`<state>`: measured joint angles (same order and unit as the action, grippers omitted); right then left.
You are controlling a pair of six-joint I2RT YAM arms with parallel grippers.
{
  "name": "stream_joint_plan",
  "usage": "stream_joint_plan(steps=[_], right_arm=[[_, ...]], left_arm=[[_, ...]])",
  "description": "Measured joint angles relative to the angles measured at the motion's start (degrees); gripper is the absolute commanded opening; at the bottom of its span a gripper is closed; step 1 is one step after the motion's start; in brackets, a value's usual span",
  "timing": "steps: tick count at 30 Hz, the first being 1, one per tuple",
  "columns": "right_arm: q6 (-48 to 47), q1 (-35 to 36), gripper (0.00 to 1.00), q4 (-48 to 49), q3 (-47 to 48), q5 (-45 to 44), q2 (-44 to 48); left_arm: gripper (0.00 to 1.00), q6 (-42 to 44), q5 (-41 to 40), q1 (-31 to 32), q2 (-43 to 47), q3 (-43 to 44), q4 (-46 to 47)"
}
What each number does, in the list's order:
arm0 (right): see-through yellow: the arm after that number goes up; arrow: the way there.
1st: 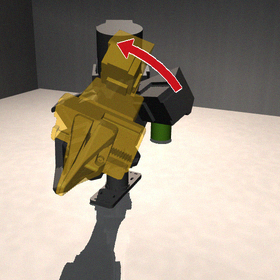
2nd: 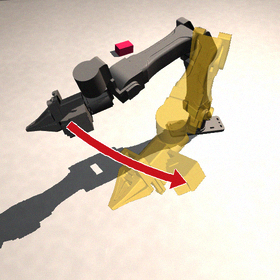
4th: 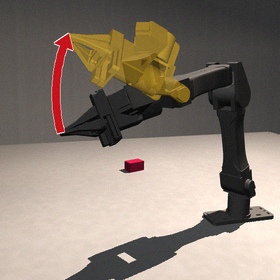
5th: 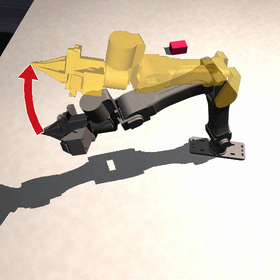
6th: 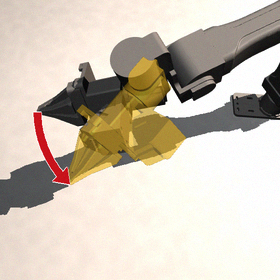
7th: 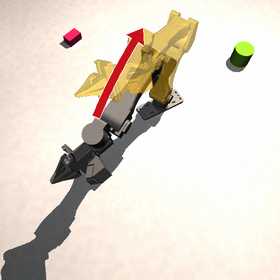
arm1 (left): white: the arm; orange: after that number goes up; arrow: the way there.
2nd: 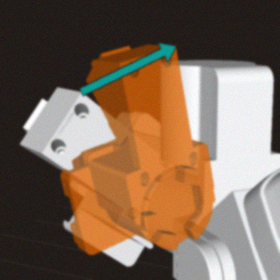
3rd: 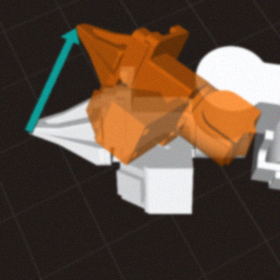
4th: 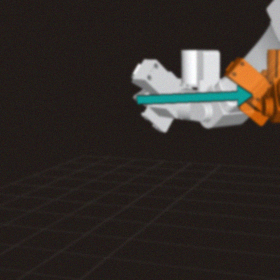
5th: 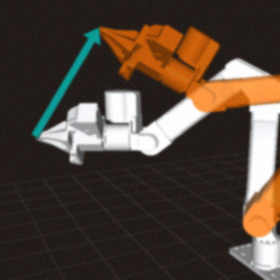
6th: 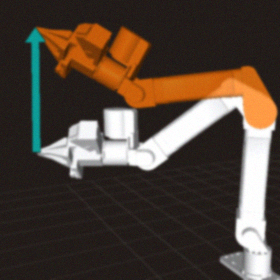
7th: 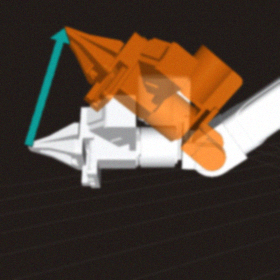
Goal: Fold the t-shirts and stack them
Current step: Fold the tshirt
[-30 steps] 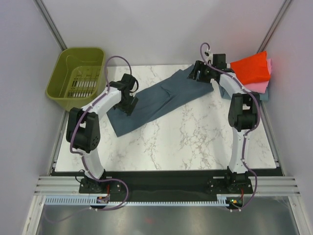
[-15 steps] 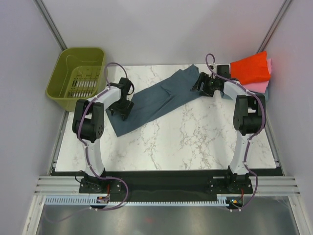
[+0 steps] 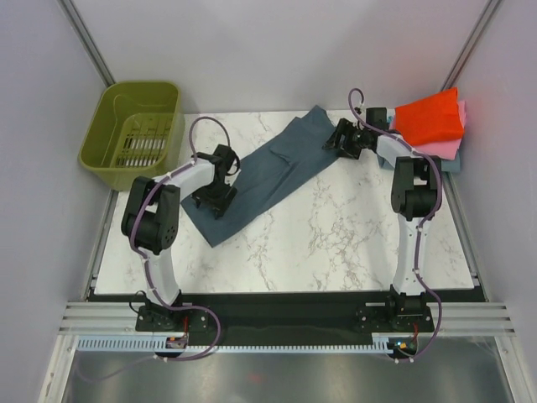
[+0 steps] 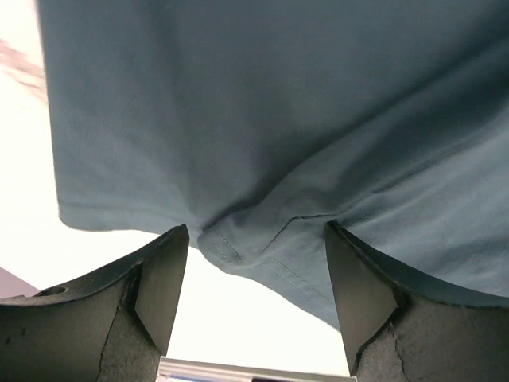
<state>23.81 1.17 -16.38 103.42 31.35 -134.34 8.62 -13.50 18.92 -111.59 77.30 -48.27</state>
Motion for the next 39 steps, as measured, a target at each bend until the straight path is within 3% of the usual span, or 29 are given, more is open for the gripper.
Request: stream_joint_plan(steps=[9,20,39], right_arm=[[1.51,1.4,0.82,1.97,8.22,1.14,-5.77],[5.01,3.91,0.83,6.25,15.3,1.53,-11.37],[7.98,5.01,0.84,10.62,18.78,2.29,-14.64]], left_arm=[[0.78,0.02,-1.07,12.07,5.03,-7.61,-0.15],[0.78,0.02,-1.68,25.46,5.2,-8.02,-1.27],[0.8,2.4,-5.95,40.15,-7.96,10.49,-7.1]])
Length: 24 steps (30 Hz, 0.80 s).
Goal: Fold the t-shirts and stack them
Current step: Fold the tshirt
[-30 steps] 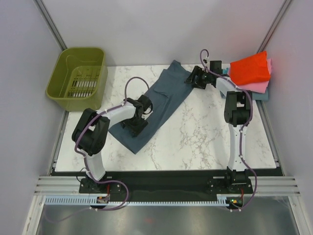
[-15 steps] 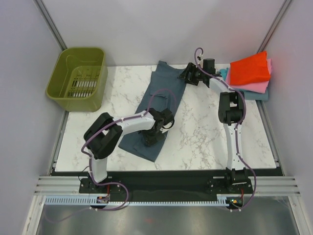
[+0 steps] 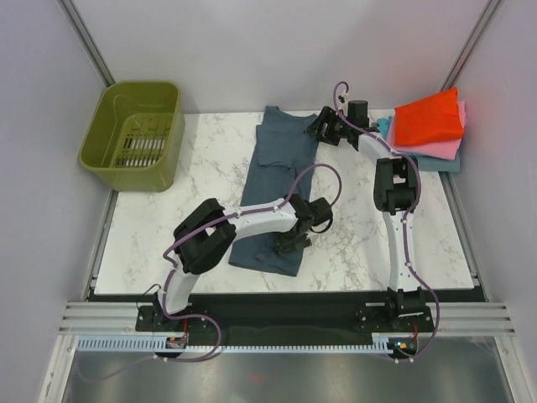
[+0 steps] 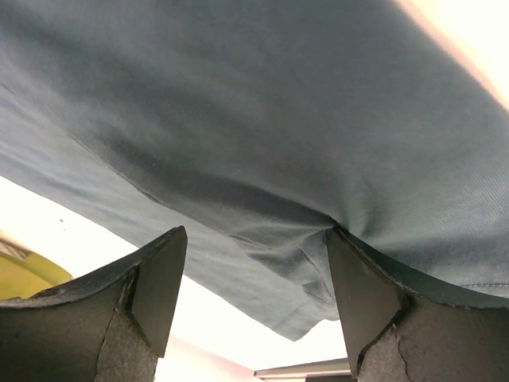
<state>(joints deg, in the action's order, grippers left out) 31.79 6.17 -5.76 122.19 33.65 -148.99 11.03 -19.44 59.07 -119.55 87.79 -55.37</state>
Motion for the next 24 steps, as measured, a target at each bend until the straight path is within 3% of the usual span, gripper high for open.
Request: stream_joint_plan(steps=[19,24], right_arm=[[-2.16,-0.17,0.85,0.52,-0.35,-0.13,0.22],[-2.97,-0.28,0.86,0.46,-0.39,-0.15,0.35]], left_arm=[[0.82,0.28,0.04,7.67,-2.58,4.7,1.57],[0.94,0.81,-1.18,8.68,-3.04,6.05,2.23]])
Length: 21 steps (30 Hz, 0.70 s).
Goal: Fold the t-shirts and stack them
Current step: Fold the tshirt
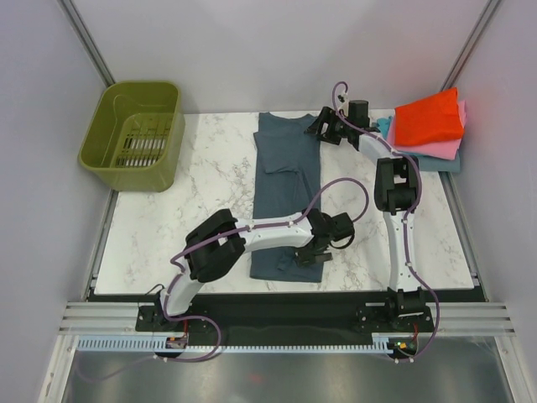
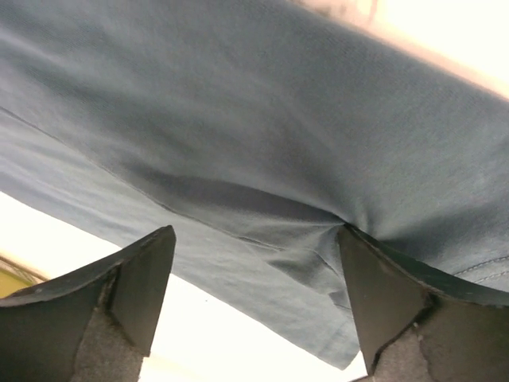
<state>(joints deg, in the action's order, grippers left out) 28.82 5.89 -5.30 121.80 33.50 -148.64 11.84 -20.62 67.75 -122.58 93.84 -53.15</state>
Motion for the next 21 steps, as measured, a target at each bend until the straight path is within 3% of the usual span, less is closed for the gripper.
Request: stream_joint_plan(steps=[4,9,15,21], right_arm=[[-1.64,-0.59,0.87,-1.22,-2.6,-0.42,2.4],[-5.03,-2.67,0.88,-6.62,-10.1,-2.97,11.8],[-7.28,-4.98,0.87,-12.11,-24.48,-6.29,35.26],[-3.34,-4.5,0.83,-13.88,-45.27,0.37,58.27]], left_arm=[[0.99,0.81,-1.92,0.37,-0.07,1.25,1.81],[0.99,2.05,-3.3,-0.39,1.86,3.34,3.61],[0.99,2.82,-3.04,-2.32,14.19,4.02,3.54],[0.97,-2.71,2.89,-8.39,31.82,3.34,2.01]])
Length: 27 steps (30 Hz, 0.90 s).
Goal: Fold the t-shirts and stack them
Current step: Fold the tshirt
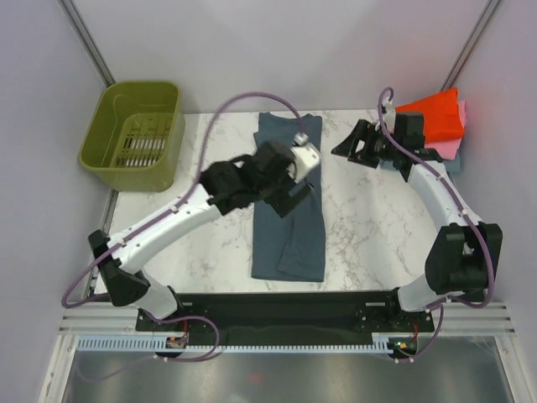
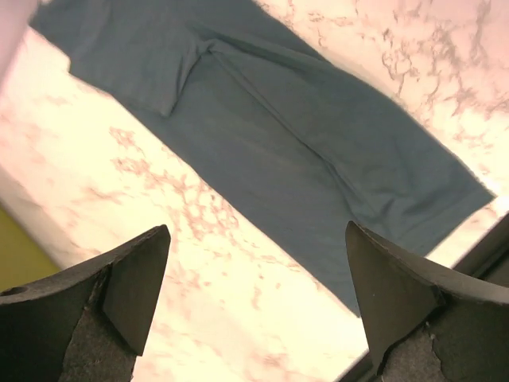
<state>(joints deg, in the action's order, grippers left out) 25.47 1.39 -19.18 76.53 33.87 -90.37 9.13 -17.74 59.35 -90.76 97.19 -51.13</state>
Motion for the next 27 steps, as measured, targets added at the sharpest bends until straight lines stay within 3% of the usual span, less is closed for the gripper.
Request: stream_joint_plan(steps=[5,10,16,19,23,27], right_arm=[[3.89,0.61,0.82,-3.45,-18.71,4.09,5.22],[4.33,0.66,0.81,-9.46,-31.19,4.98,9.7],[4.31,3.26,0.82,-12.61,-39.65,5.55,16.68],[4.48,8.0,0.82,-13.25,-39.89,5.62,16.48],[5.9,12.87,0.82,-12.94,-40.72,5.79,15.47],[8.28,15.43,0.82,-11.34,-42.27,6.23,12.44]], left_arm=[[0.92,-11.43,16.13,-19.06,6.27,-5.25,-1.05],[0.91,-21.05,30.38,-34.25,6.34,-20.7,-1.11],[0.89,-30.86,45.48,-37.77,7.61,-40.11,3.78],[0.82,-35.15,50.62,-37.77,9.88,-47.54,8.28],[0.75,-38.49,54.38,-38.97,10.49,-52.54,12.44],[0.75,-39.76,56.54,-40.89,10.38,-54.47,14.78]])
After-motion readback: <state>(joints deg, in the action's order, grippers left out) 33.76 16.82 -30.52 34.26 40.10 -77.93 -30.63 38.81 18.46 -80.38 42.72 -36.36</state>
